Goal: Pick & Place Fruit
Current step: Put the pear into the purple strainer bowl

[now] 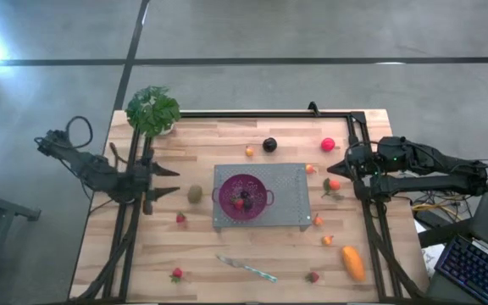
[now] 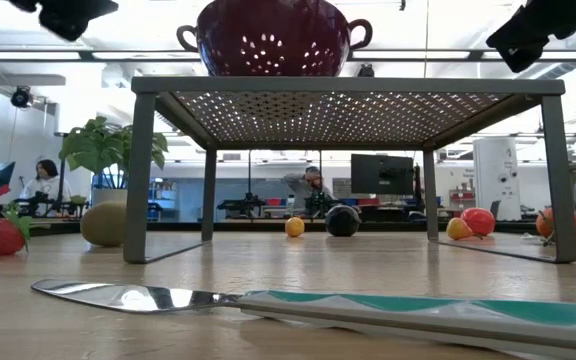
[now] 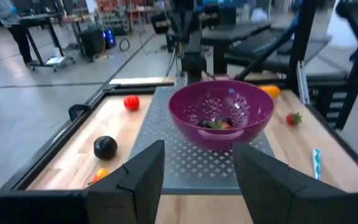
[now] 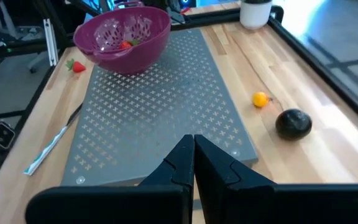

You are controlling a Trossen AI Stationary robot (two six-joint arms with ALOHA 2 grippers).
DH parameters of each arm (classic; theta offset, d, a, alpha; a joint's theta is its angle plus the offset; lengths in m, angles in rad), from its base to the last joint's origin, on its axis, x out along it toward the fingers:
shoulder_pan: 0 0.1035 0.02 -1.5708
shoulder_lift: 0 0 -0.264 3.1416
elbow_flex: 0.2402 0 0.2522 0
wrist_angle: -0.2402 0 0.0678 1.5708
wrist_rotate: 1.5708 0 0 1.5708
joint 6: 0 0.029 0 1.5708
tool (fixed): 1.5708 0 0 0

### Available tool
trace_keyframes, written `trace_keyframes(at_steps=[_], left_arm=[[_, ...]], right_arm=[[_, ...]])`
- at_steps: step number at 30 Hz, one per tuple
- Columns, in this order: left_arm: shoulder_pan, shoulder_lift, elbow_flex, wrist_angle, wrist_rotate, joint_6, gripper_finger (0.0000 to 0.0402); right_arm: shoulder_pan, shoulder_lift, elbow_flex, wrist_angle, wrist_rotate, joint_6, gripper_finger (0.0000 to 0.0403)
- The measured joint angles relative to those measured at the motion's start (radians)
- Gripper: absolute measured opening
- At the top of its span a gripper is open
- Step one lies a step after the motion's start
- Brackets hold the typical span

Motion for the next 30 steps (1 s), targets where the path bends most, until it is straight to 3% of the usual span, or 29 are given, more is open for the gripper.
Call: trace_keyframes(at_steps=[7,12,22,30], left_arm=[[0.0,-0.196,-0.112,0.009,-0.001,-0.006,0.0193],[0.0,-0.287,-0.154,0.007,0.001,-0.007,0.0193],[0.0,-0.326,-0.239,-0.007,0.015,-0.036,0.0193],[0.001,-0.326,-0.348,0.109,0.044,-0.062,0.0193]], right_arm=[[0.004,0.075,0.03,0.005,0.0,0.103,0.0008],[0.033,0.123,0.101,-0.084,0.004,0.162,0.0008],[0.165,0.127,0.15,-0.112,0.077,0.275,0.0008],[0.326,0.219,0.173,-0.141,0.176,0.359,0.0008]])
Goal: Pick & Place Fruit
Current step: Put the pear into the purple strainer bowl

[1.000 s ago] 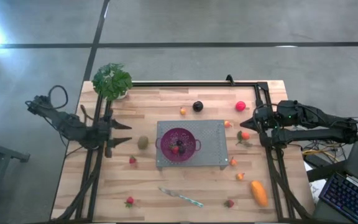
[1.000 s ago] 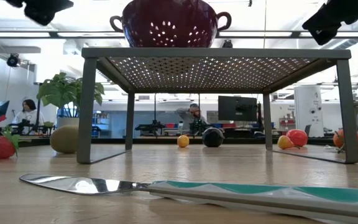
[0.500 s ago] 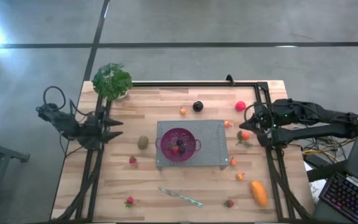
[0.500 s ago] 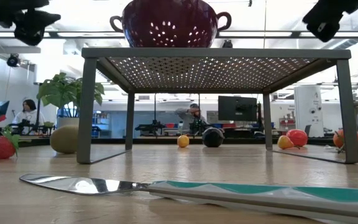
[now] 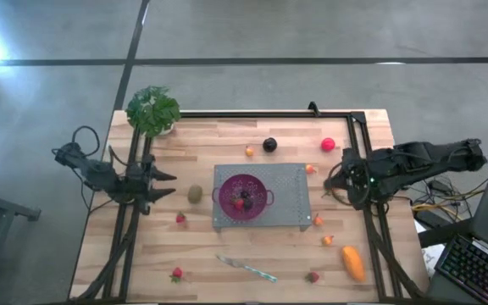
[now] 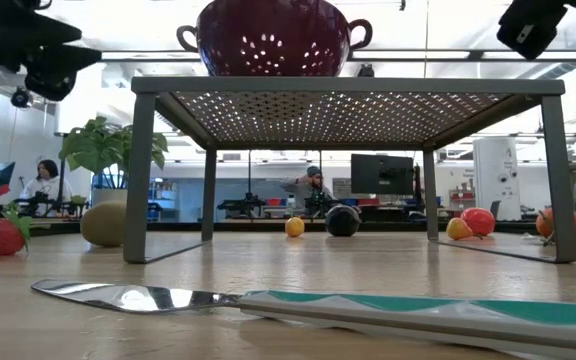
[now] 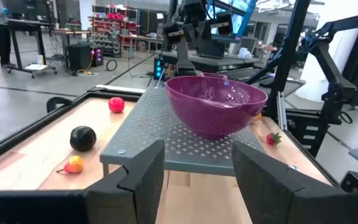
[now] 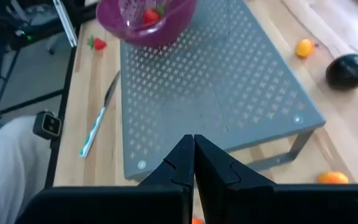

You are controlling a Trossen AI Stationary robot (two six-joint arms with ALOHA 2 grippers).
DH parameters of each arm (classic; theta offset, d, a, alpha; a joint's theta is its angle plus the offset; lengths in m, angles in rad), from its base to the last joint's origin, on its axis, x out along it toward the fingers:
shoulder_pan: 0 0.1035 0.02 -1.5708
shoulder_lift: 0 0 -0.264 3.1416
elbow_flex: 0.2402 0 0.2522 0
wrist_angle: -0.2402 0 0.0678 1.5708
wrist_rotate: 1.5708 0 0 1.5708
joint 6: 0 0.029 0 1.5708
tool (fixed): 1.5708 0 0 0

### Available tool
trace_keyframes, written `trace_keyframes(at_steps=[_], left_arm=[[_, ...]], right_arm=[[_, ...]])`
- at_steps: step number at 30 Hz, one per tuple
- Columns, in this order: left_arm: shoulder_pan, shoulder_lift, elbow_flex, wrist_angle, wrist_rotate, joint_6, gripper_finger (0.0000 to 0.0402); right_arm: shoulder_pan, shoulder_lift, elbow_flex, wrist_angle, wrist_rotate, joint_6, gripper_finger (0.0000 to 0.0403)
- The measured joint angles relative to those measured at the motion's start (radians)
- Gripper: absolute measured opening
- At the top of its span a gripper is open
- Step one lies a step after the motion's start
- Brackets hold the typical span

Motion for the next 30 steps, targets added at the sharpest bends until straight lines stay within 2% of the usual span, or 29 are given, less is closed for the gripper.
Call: trace_keyframes(at_steps=[16,26,30], left_arm=[[0.0,0.0,-0.056,-0.006,-0.015,-0.034,0.0193],[0.0,0.0,-0.056,-0.008,-0.015,-0.034,0.0193],[0.0,0.0,-0.056,-0.008,-0.015,-0.034,0.0193]], right_arm=[[0.361,0.177,0.114,-0.171,0.187,0.378,0.0008],[0.536,0.324,0.113,-0.233,0.197,0.628,0.0008],[0.617,0.382,0.112,-0.241,0.244,0.724,0.0008]])
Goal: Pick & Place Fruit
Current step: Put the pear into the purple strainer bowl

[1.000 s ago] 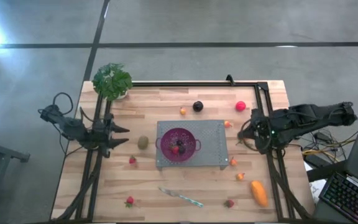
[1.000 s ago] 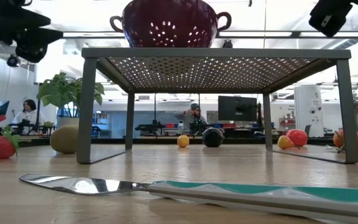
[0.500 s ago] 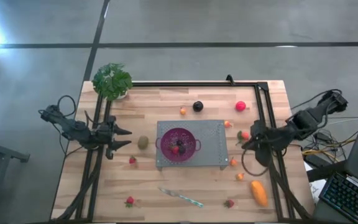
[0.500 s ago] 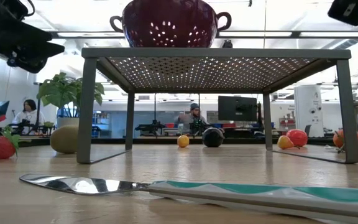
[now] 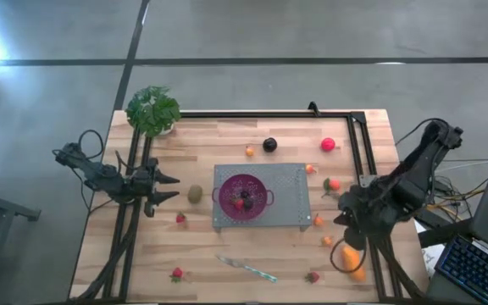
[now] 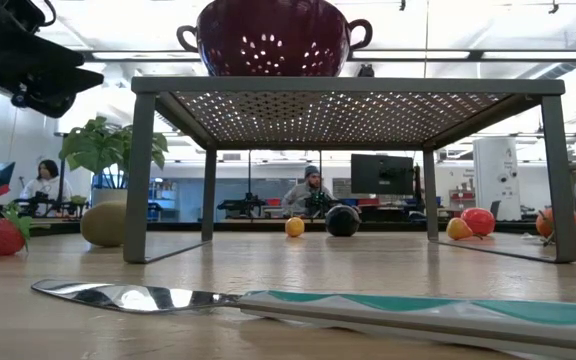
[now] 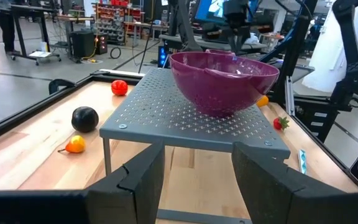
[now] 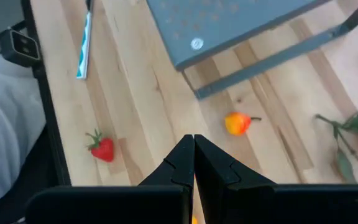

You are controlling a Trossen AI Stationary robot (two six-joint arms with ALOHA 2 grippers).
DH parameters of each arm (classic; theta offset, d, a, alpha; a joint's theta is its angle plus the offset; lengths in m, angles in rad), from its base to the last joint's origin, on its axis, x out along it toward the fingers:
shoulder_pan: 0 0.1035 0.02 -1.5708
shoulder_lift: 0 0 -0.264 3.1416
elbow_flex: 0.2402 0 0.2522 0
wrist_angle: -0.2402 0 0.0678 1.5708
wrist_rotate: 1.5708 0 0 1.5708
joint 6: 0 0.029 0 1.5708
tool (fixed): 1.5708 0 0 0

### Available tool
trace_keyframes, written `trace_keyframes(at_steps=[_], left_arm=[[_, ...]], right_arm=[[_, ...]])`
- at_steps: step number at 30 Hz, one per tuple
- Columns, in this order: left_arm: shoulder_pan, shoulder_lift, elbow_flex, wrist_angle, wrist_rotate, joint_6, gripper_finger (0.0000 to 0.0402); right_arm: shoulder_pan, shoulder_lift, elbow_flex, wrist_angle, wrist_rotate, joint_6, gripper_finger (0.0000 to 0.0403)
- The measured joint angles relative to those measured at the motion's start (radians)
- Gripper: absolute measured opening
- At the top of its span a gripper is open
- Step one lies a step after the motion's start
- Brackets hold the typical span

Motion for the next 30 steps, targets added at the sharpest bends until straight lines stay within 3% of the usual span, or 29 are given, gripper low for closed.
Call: trace_keyframes(at_steps=[9,18,30], left_arm=[[0.0,0.0,0.0,0.0,0.0,0.0,0.0193],[0.0,0.0,0.0,0.0,0.001,0.0,0.0193],[0.0,0.0,0.0,-0.001,0.001,0.0,0.0193]], right_arm=[[0.128,0.159,0.0,0.001,0.03,0.183,0.0008],[0.14,0.325,0.0,0.001,0.005,0.268,0.0016],[0.14,0.397,-0.002,0.054,-0.014,0.288,0.0141]])
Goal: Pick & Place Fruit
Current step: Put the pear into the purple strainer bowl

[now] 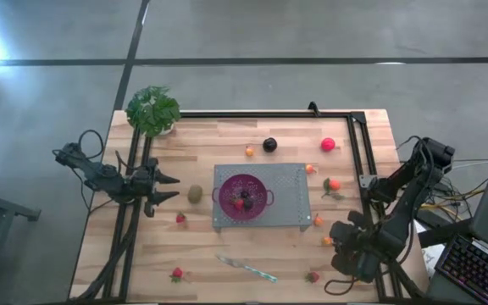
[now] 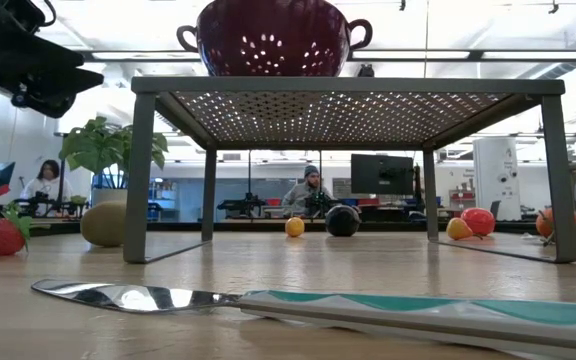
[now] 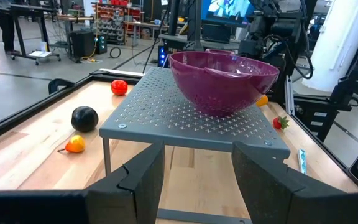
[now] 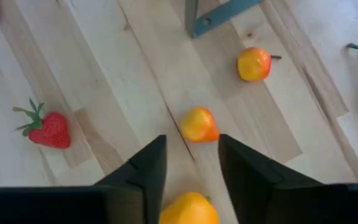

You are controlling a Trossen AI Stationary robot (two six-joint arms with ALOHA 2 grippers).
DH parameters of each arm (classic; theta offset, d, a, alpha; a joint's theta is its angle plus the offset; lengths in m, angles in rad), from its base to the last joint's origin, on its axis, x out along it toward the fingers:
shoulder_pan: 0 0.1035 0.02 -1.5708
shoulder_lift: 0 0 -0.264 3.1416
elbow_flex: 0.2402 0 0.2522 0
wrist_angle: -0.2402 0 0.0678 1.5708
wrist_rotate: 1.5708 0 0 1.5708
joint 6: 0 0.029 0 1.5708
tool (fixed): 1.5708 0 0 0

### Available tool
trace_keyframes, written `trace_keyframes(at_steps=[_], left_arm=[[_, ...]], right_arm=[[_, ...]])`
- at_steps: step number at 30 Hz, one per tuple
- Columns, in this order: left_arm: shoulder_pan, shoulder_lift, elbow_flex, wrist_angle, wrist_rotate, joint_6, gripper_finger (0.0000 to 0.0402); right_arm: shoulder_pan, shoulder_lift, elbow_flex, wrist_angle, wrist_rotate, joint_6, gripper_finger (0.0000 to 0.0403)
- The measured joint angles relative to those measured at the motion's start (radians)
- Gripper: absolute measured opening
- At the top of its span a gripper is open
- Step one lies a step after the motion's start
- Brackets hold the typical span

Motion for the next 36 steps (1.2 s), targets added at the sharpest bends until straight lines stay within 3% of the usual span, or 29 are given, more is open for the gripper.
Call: trace_keyframes(at_steps=[5,10,22,36], left_arm=[[0.0,0.0,0.0,0.0,0.0,0.0,0.0193],[0.0,0.0,0.0,0.0,0.0,0.0,0.0193],[0.0,0.0,0.0,0.0,0.0,0.0,0.0193],[0.0,0.0,0.0,0.0,0.0,0.0,0.0193]], right_arm=[[0.0,0.014,-0.026,0.015,0.013,0.002,0.0187],[-0.002,0.038,-0.047,0.072,0.013,-0.005,0.0208],[-0.01,0.13,-0.064,0.091,0.012,-0.038,0.0192],[-0.043,0.079,-0.211,0.288,-0.01,-0.067,0.0198]])
